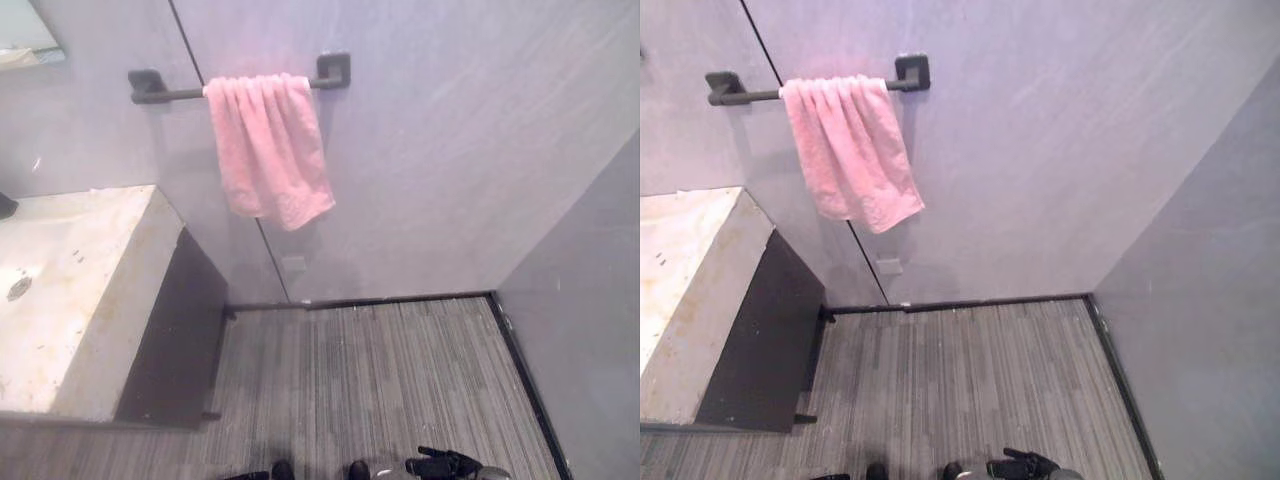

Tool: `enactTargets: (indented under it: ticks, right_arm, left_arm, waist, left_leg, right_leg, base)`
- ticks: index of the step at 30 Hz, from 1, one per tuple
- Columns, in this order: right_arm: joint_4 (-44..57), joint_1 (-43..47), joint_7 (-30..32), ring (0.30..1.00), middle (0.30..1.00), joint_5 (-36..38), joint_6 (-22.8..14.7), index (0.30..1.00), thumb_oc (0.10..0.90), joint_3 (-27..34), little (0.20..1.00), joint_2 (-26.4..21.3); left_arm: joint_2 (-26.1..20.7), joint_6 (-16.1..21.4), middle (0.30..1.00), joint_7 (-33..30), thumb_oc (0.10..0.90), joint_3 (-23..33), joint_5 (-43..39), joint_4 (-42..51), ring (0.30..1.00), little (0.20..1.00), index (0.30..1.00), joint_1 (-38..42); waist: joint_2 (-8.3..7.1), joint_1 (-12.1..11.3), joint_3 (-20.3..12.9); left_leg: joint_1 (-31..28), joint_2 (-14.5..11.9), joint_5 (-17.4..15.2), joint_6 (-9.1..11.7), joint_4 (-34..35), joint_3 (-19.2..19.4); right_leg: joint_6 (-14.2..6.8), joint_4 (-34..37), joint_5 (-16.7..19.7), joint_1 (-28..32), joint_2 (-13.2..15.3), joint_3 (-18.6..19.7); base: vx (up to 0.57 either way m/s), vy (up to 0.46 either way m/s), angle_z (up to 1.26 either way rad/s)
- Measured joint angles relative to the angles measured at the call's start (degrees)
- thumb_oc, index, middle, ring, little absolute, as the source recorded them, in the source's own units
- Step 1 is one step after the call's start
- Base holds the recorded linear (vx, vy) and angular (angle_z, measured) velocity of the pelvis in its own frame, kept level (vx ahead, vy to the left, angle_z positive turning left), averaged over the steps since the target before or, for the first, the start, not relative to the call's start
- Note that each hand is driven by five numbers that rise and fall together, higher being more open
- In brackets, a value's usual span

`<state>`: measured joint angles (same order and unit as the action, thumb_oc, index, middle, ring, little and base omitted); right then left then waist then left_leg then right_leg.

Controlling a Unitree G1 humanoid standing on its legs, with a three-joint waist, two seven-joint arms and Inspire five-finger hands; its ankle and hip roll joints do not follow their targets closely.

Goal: Organize the bathroom.

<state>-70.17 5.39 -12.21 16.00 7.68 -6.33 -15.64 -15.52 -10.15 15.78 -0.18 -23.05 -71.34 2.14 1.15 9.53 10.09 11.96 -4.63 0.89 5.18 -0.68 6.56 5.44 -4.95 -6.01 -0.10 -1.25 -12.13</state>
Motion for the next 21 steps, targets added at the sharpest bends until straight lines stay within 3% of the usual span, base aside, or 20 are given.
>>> enactTargets:
  ticks: [1,3,4,7,9,10,11,13,16,17,18,19,20,21]
  right_arm:
    - [-0.1,-0.1,0.0,0.900,0.900,0.1,0.2,0.900,0.800,0.0,0.900,0.3]
    - [-0.7,-0.2,0.1,0.900,0.900,0.1,0.7,0.900,0.800,-0.2,0.900,0.5]
    - [-1.1,-0.4,0.2,0.900,0.900,0.1,0.8,0.900,0.800,-0.7,0.900,0.2]
    - [-1.5,-1.3,1.1,0.900,0.900,0.3,0.6,0.900,0.800,-0.9,0.900,-0.1]
    - [-1.7,-2.8,2.4,0.900,0.900,0.7,0.5,0.900,0.800,-0.5,0.900,0.1]
    - [-1.8,-3.9,3.1,0.900,0.900,0.7,0.8,0.900,0.800,-0.5,0.900,0.0]
    - [-2.0,-4.5,3.6,0.900,0.900,0.8,0.8,0.900,0.800,-0.3,0.900,0.0]
    - [-2.1,-4.6,4.8,0.900,0.900,0.6,1.0,0.900,0.800,0.3,0.900,-0.4]
    - [-0.3,-2.1,4.8,0.900,0.900,-0.1,0.5,0.900,0.800,0.5,0.900,-2.8]
    - [0.7,-2.2,4.5,0.900,0.900,0.0,0.7,0.900,0.800,0.5,0.900,-3.2]
    - [0.7,-2.2,4.3,0.900,0.900,0.0,0.9,0.900,0.800,0.0,0.900,-3.0]
    - [0.5,-2.6,4.1,0.900,0.900,0.0,1.5,0.900,0.800,-0.5,0.900,-1.9]
    - [0.5,-2.6,4.1,0.900,0.900,0.0,1.5,0.900,0.800,-0.5,0.900,-1.9]
    - [-0.5,-2.6,4.0,0.900,0.900,0.0,1.6,0.900,0.800,-2.6,0.900,-0.4]
  left_arm:
    - [-0.4,0.4,0.900,0.2,0.800,0.0,0.0,-0.1,0.900,0.900,0.900,0.0]
    - [-0.8,1.4,0.900,-0.1,0.800,0.5,0.3,-0.1,0.900,0.900,0.900,0.1]
    - [-0.7,1.5,0.900,-0.1,0.800,0.6,0.6,-0.1,0.900,0.900,0.900,0.1]
    - [-0.5,1.4,0.900,0.4,0.800,0.7,1.5,-0.4,0.900,0.900,0.900,0.1]
    - [-1.0,1.4,0.900,0.7,0.800,1.2,3.9,-0.7,0.900,0.900,0.900,0.6]
    - [-1.0,1.4,0.900,0.8,0.800,1.2,5.6,-0.5,0.900,0.900,0.900,0.7]
    - [-1.0,1.2,0.900,1.0,0.800,1.2,5.7,-0.4,0.900,0.900,0.900,0.7]
    - [-0.8,0.2,0.900,1.3,0.800,0.9,5.6,-0.1,0.900,0.900,0.900,1.5]
    - [-1.2,0.4,0.900,0.8,0.800,-1.8,3.0,0.7,0.900,0.900,0.900,3.5]
    - [-1.0,0.1,0.900,0.3,0.800,-2.7,2.0,0.8,0.900,0.900,0.900,4.8]
    - [-1.0,0.2,0.900,0.0,0.800,-3.6,0.8,0.8,0.900,0.900,0.900,4.8]
    - [-0.6,0.6,0.900,-0.3,0.800,-4.6,-0.4,1.2,0.900,0.900,0.900,4.8]
    - [-0.6,0.6,0.900,-0.3,0.800,-4.6,-0.4,1.2,0.900,0.900,0.900,4.8]
    - [-0.6,1.6,0.900,-0.1,0.800,-5.7,-1.9,0.8,0.900,0.900,0.900,4.9]
  waist:
    - [0.08,0.0,0.0]
    - [0.23,-0.7,0.9]
    - [0.42,-1.1,1.1]
    - [1.86,-1.3,0.9]
    - [1.70,-1.0,1.1]
    - [1.25,-0.4,1.1]
    - [1.42,0.3,1.3]
    - [2.24,0.6,3.1]
    - [3.96,0.2,7.4]
    - [5.32,1.2,8.8]
    - [5.90,1.9,9.2]
    - [6.35,2.4,9.5]
    - [6.35,2.4,9.5]
    - [6.23,2.9,9.4]
  left_leg:
    - [1.2,-1.1,3.3,0.9,4.0,-3.6]
    - [1.8,-3.0,5.0,1.5,5.7,-7.9]
    - [1.3,-3.4,5.1,1.6,5.7,-8.3]
    - [-0.3,-2.8,4.7,1.1,1.2,-4.2]
    - [-1.4,-1.4,6.2,0.1,0.9,-2.1]
    - [-2.6,0.1,8.3,-2.5,2.3,-1.2]
    - [-3.3,1.0,9.4,-3.5,3.0,-0.5]
    - [-4.5,2.9,8.8,-5.6,4.3,1.6]
    - [-2.7,3.4,7.2,-8.7,2.8,6.6]
    - [-2.4,4.1,6.2,-9.0,3.1,7.2]
    - [-2.5,4.5,6.1,-9.1,3.3,7.2]
    - [-3.4,5.2,5.9,-9.0,4.3,7.4]
    - [-3.4,5.2,5.9,-9.0,4.3,7.4]
    - [-3.4,6.4,5.7,-8.9,4.9,7.5]
  right_leg:
    - [-0.2,1.5,0.2,1.3,-1.2,0.6]
    - [-0.6,2.9,0.2,4.3,-2.9,3.1]
    - [-0.8,3.9,0.3,5.7,-3.2,4.3]
    - [-1.8,4.8,-1.0,7.5,-2.7,8.8]
    - [-4.7,3.2,-2.1,7.2,-0.3,10.9]
    - [-6.5,2.0,-2.6,7.2,1.2,10.8]
    - [-7.3,1.5,-2.7,6.9,2.6,10.7]
    - [-9.6,-5.7,-3.9,2.8,4.8,10.5]
    - [-12.8,-32.0,-3.2,-14.6,7.6,11.6]
    - [-12.4,-37.1,-4.6,-21.2,8.7,11.7]
    - [-12.5,-34.3,-4.9,-21.9,9.0,11.5]
    - [-12.5,-25.2,-4.8,-22.0,9.2,12.1]
    - [-12.5,-25.2,-4.8,-22.0,9.2,12.1]
    - [-13.0,-11.1,-3.4,-20.5,9.6,13.2]
  base:
    - [0.30,-0.144,-0.19]
    - [0.27,-0.076,-0.53]
    - [0.18,-0.014,-0.75]
    - [0.22,0.062,-0.90]
    - [0.19,0.188,-0.60]
    - [0.19,0.238,-0.27]
    - [0.13,0.342,-0.31]
    - [-0.05,0.244,-0.59]
    - [-0.01,0.132,-0.76]
    - [0.10,0.021,-0.36]
    - [0.17,-0.037,-0.11]
    - [0.12,-0.040,0.01]
    - [0.13,-0.091,0.00]
    - [0.13,-0.124,0.09]
